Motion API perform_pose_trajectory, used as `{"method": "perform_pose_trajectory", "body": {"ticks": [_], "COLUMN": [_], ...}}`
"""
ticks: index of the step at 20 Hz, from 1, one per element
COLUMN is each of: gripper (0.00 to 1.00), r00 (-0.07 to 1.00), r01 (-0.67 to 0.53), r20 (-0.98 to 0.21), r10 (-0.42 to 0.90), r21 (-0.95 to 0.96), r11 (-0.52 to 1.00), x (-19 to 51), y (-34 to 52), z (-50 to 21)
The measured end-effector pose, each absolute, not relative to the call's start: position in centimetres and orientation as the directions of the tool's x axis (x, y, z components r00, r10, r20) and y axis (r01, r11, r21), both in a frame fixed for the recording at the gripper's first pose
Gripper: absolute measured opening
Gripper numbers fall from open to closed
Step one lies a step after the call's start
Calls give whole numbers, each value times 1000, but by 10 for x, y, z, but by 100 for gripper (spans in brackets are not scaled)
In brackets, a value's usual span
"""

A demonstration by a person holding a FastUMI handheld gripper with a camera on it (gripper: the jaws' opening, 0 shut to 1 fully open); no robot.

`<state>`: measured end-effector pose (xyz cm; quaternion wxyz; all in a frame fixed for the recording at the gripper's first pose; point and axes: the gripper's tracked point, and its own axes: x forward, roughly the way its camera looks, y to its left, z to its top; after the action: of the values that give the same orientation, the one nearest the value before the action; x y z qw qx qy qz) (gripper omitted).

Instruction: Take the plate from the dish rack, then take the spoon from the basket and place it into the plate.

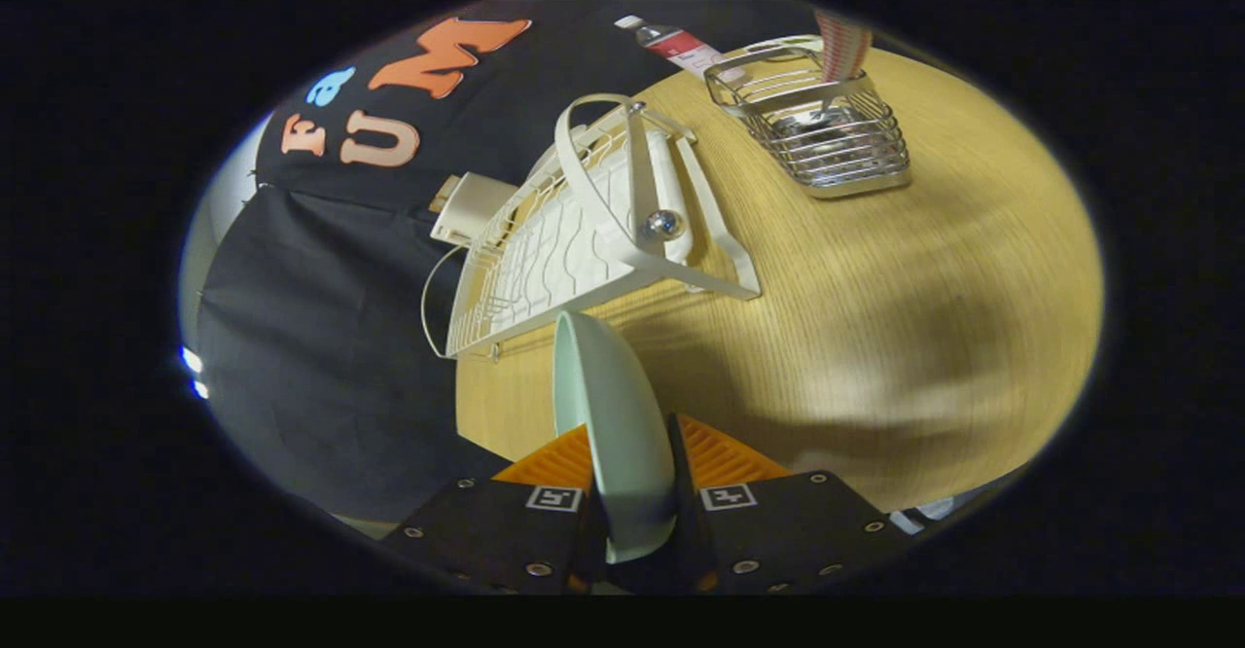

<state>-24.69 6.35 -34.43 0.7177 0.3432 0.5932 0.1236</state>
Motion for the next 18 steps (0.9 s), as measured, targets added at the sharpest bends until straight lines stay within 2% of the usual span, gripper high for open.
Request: {"method": "perform_pose_trajectory", "body": {"ticks": [4, 6, 9, 15, 18], "gripper": [32, 39, 55, 74, 78], "r00": [278, 301, 398, 567, 648], "r01": [231, 200, 160, 148, 141], "r20": [-795, -811, -810, -790, -753], "r10": [540, 502, 431, 233, 115], "r21": [601, 569, 523, 376, 267], "r11": [765, 798, 837, 915, 953], "x": [-241, -235, -214, -177, -162], "y": [52, 40, 16, -42, -74], "z": [-353, -354, -349, -330, -313]}}
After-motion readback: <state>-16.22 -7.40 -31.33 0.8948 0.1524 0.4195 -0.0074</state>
